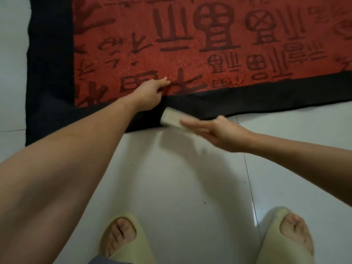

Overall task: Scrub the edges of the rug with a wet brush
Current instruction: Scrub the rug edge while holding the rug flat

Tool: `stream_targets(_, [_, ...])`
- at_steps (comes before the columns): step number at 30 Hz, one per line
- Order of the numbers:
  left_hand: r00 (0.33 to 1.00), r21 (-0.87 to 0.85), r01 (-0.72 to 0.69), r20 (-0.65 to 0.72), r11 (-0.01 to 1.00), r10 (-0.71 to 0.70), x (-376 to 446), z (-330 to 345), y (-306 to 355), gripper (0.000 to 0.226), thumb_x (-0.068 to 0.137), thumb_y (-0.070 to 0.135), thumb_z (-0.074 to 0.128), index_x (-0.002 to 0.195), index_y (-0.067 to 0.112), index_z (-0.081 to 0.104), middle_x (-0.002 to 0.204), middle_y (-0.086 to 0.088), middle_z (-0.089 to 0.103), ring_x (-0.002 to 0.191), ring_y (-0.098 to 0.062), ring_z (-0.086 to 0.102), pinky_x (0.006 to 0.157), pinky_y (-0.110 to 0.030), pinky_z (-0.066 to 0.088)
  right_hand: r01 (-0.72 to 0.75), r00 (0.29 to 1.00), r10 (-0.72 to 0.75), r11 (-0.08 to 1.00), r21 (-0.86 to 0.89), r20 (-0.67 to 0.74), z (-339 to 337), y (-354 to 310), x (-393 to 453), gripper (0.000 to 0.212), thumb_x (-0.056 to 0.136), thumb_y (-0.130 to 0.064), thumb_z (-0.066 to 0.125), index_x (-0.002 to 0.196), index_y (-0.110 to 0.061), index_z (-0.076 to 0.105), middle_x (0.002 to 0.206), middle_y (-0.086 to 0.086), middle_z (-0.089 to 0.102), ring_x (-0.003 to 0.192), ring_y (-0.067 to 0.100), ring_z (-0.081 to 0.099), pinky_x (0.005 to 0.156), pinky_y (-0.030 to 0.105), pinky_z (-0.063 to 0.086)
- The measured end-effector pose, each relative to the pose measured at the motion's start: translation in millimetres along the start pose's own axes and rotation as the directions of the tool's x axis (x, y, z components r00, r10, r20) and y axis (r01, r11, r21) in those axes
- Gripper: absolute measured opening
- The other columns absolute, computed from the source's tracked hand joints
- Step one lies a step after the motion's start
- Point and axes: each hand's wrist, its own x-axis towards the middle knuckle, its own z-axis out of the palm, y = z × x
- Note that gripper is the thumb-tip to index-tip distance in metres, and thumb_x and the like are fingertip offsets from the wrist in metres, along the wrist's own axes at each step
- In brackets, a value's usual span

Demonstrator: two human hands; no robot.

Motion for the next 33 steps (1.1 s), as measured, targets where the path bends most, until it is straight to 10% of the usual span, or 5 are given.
stream_targets(4, [0.997,0.070,0.022,0.067,0.997,-0.026,2.6,12.9,13.2,0.095,0.087,0.031,0.072,0.157,0.011,0.010,0.164,-0.009,-0.001,0.151,-0.024,-0.004,0.121,-0.032,0.001,-0.412,0.678,0.565,0.822,0.394,-0.469,-3.7,16.2,36.9,0.048,0.099,-0.020,0.044,0.145,-0.035,0.041,0.125,0.014,0.063,0.113,0.032,0.059,0.100,0.042,0.044])
stream_targets(16, [0.982,0.177,0.173,0.049,0.969,-0.185,32.4,55.9,86.1,0.150,0.055,0.078,0.074,0.154,0.014,-0.018,0.159,-0.002,-0.029,0.143,-0.033,-0.031,0.112,-0.066,-0.015,-0.468,0.882,0.436,0.855,-0.224,-0.181,-71.5,81.2,1.0,0.049,0.102,-0.029,0.034,0.143,-0.056,0.025,0.105,0.021,0.061,0.084,0.038,0.057,0.075,0.042,0.047])
stream_targets(26, [0.961,0.237,0.191,0.153,0.952,-0.231,37.8,60.3,94.4,0.158,0.052,0.076,0.077,0.147,0.012,-0.031,0.152,-0.006,-0.043,0.140,-0.028,-0.039,0.109,-0.061,-0.021,-0.449,0.869,0.403,0.886,-0.114,-0.287,-23.7,82.2,-9.1,0.061,0.098,-0.021,0.041,0.147,-0.050,0.020,0.105,0.028,0.065,0.091,0.047,0.062,0.078,0.047,0.050])
stream_targets(30, [0.913,0.285,0.264,0.234,0.922,-0.334,44.3,55.3,115.0,0.161,0.051,0.070,0.082,0.145,0.013,-0.035,0.148,-0.008,-0.048,0.138,-0.032,-0.040,0.110,-0.067,-0.014,-0.668,0.582,0.654,0.723,0.174,-0.483,-44.8,100.5,-19.7,0.052,0.102,-0.022,0.035,0.148,-0.044,0.027,0.104,0.027,0.064,0.093,0.045,0.058,0.082,0.045,0.045])
stream_targets(33, [0.883,0.302,0.315,0.253,0.900,-0.394,45.1,50.4,124.7,0.160,0.053,0.065,0.085,0.145,0.013,-0.036,0.148,-0.009,-0.048,0.139,-0.033,-0.039,0.110,-0.070,-0.008,-0.487,0.787,0.499,0.863,0.131,-0.362,-6.4,61.5,6.0,0.059,0.100,-0.019,0.037,0.147,-0.050,0.021,0.098,0.026,0.064,0.087,0.043,0.061,0.078,0.042,0.047])
